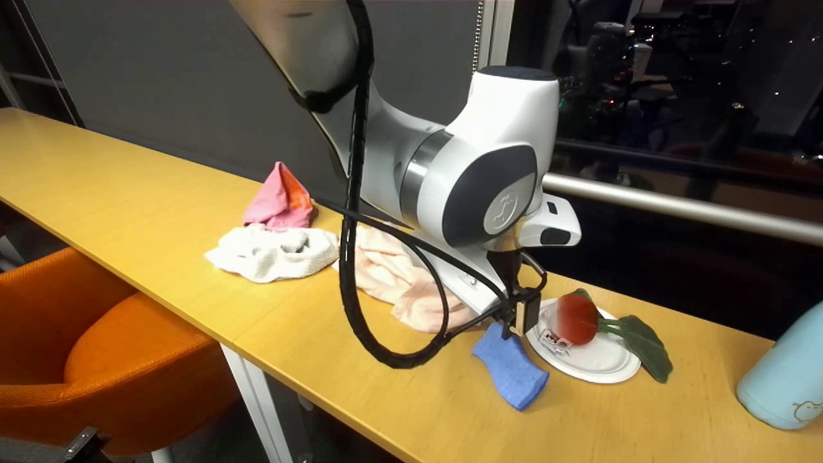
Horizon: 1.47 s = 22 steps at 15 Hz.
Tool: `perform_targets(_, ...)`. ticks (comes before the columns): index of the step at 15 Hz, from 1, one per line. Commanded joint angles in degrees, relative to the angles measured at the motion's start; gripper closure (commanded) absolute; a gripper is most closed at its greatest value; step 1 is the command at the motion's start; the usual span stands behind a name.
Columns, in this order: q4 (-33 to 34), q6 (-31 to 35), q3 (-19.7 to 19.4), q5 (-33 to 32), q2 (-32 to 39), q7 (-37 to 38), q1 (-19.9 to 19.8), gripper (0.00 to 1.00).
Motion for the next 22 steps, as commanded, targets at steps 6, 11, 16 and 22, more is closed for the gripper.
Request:
perform_targets(6, 4.76, -3.24, 2.75, 1.92, 2.73, -0.42, 2.70, 0.00)
perform_targets(11, 8.49, -2.66, 3.60, 1.68, 5.06, -0.11, 5.48, 0.00)
perform_targets(16, 11.86, -2.87, 3.53, 1.38, 8.76, -0.10, 6.72, 0.00)
perform_targets(22, 11.41, -2.20, 3.38, 1.21, 9.10, -0.43, 6.80, 0.58)
